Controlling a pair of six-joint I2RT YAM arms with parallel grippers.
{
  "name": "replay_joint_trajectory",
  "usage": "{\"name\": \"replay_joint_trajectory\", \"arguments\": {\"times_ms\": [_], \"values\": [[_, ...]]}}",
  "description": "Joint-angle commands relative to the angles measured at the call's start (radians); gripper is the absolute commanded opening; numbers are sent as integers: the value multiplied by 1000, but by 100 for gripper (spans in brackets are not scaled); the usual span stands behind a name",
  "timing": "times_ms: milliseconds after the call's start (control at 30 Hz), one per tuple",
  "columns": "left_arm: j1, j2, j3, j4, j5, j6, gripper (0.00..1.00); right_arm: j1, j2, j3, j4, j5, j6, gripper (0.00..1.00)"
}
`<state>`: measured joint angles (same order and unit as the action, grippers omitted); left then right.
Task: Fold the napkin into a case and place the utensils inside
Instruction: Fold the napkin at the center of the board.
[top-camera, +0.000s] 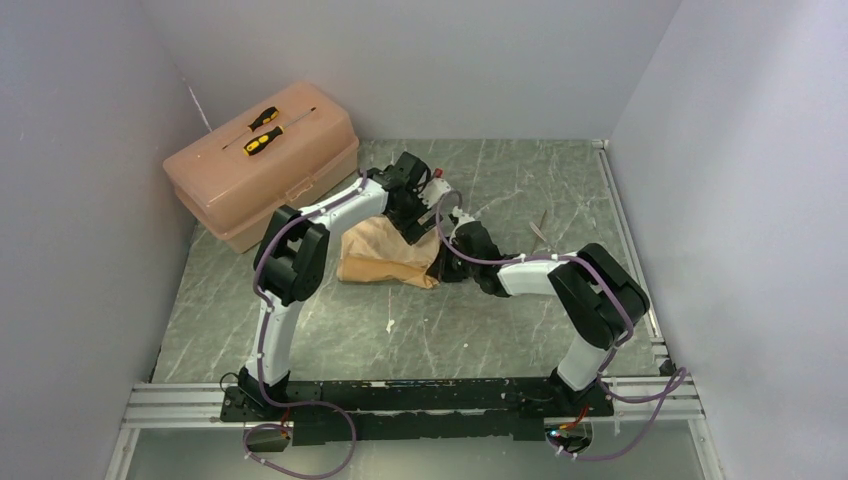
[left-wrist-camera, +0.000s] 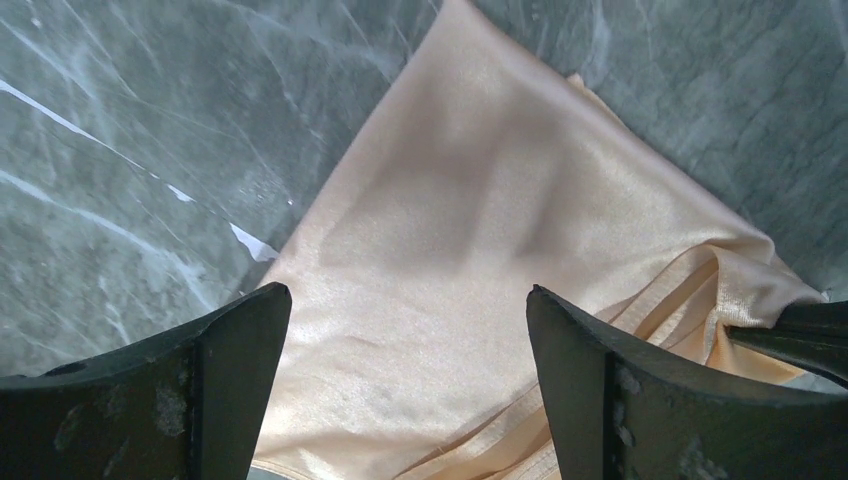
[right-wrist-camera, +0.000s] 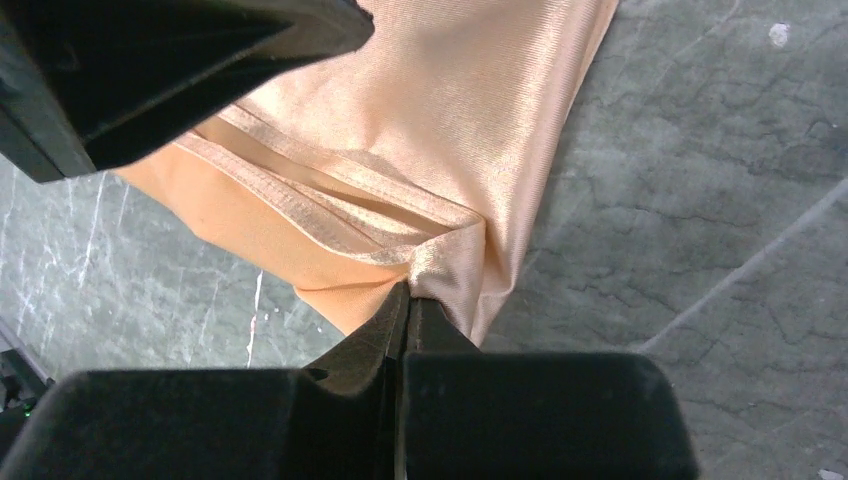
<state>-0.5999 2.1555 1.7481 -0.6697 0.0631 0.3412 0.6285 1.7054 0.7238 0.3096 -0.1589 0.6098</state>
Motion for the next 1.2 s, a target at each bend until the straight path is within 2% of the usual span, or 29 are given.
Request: {"name": "replay_joint_trajectory", "arguments": {"times_ms": [0, 300, 867, 1167], "values": [[-3, 21, 59, 48, 0, -28, 94, -20, 2, -14, 63, -21, 28, 0], [-3, 61, 21, 64, -13, -4, 94, -38, 0, 29, 97, -101, 52, 0], [-5, 71, 8, 24, 16, 18, 90, -142, 129, 70, 143, -203, 72, 0], [-3, -42, 113, -85, 12, -1, 94, -145, 214, 98, 72, -197, 44, 0]]}}
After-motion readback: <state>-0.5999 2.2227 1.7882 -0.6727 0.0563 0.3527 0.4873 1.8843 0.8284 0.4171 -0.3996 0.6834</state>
